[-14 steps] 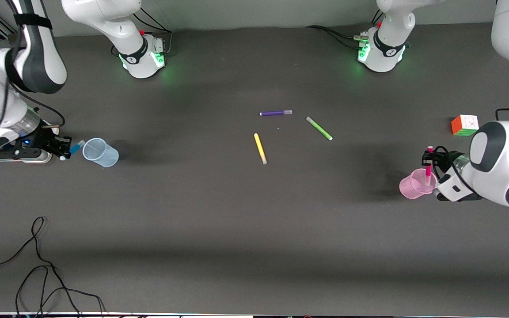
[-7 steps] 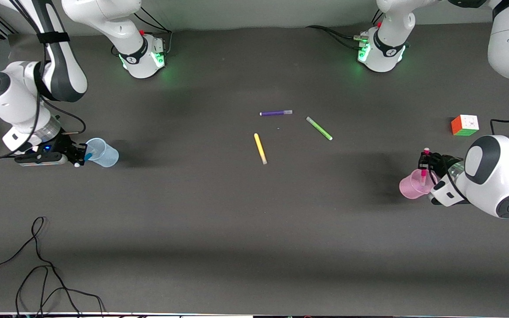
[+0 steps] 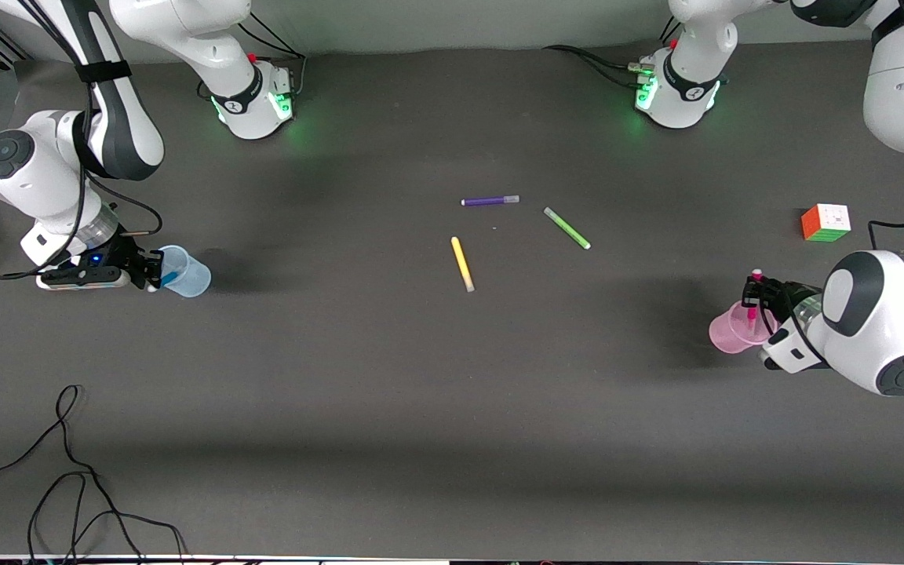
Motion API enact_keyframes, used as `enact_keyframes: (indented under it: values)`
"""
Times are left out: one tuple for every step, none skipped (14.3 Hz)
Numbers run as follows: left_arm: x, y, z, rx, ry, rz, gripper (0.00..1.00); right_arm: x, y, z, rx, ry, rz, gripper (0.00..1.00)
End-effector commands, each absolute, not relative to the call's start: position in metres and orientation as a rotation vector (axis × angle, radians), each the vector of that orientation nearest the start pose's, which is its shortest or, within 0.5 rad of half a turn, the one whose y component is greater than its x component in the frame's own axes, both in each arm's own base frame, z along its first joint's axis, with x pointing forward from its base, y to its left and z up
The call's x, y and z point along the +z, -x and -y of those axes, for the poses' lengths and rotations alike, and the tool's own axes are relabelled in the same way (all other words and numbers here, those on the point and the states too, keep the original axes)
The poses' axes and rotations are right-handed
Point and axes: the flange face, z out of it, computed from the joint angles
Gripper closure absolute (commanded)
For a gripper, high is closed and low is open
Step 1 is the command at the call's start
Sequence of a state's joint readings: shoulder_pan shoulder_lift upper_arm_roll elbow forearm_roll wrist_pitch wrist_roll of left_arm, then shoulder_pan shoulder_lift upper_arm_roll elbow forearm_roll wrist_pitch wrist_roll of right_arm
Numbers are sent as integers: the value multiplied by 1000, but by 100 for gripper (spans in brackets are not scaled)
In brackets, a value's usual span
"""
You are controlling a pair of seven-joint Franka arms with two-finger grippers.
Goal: Place pink and blue markers in matching cups
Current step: 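Open both grippers to drop the markers into their cups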
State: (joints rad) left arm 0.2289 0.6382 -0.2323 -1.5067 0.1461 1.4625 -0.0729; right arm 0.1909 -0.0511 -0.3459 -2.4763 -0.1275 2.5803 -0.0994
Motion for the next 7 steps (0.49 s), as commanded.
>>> enact_keyframes:
  values:
    - [277,-632,-32,998,2929,53,0,343,-478,72,-188,3210,60,0]
    - [280,-634,-33,989,2933,55,0,358,-482,73,-165,3209,54,0]
    - [285,-635,-33,984,2933,60,0,373,-484,73,-135,3208,54,0]
    - [290,-636,-33,989,2930,61,0,390,-487,73,-108,3208,55,0]
    - [299,-640,-33,973,2934,62,0,409,-491,66,-86,3209,73,0]
    - [311,-644,-36,953,2941,72,0,429,-498,60,-70,3213,88,0]
    - [324,-649,-38,929,2947,86,0,446,-503,59,-52,3207,78,0]
